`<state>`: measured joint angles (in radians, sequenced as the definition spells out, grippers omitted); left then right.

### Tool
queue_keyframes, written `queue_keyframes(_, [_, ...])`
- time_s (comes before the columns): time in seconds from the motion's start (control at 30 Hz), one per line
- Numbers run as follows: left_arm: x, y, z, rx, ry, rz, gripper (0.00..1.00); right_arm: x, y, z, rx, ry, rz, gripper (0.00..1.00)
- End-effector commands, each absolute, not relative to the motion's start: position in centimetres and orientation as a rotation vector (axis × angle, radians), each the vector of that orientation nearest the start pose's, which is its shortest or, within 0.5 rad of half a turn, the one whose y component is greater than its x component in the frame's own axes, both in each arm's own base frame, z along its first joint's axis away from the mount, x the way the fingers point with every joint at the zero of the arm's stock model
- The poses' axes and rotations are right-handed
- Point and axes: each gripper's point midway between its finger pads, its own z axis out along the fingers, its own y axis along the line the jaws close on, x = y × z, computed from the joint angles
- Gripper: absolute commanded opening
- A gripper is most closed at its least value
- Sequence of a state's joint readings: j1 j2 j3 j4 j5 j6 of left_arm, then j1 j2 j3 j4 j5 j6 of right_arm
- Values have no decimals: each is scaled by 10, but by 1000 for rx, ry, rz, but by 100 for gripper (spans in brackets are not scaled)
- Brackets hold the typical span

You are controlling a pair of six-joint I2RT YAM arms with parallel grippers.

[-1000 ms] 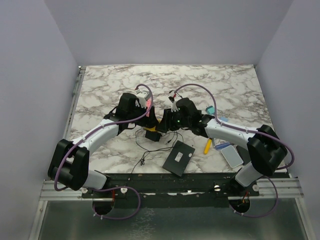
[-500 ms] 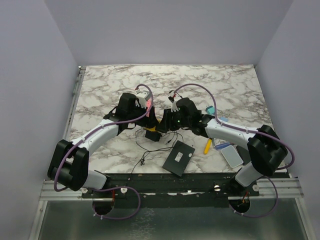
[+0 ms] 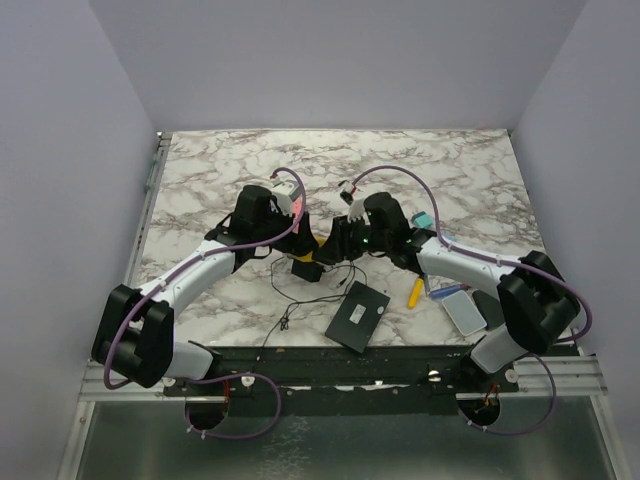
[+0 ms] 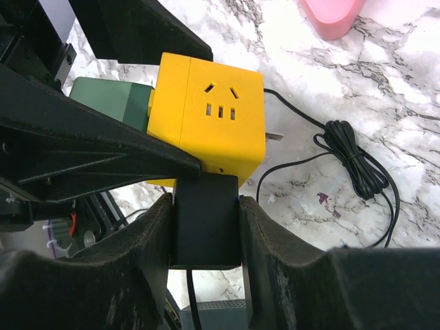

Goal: Pull the plug off the socket
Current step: Remove the plug from the socket.

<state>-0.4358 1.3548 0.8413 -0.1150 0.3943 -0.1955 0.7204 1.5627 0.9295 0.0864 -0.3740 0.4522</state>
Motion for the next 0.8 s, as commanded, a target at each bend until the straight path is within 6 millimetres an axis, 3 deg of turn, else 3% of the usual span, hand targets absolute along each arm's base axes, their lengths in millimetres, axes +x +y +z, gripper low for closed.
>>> queue_keyframes(0.0, [310,-240,183,548,2014,-867,0,247,345,136,-683,2161,1182,0])
queue_keyframes(0.37, [310,-240,182,538,2014,-866,0,253,343,136,-696,2175,1173,0])
queue_keyframes(0.77, [318,-235,171,479,2056,-827,0,271,337,121,-481,2367,1020,0])
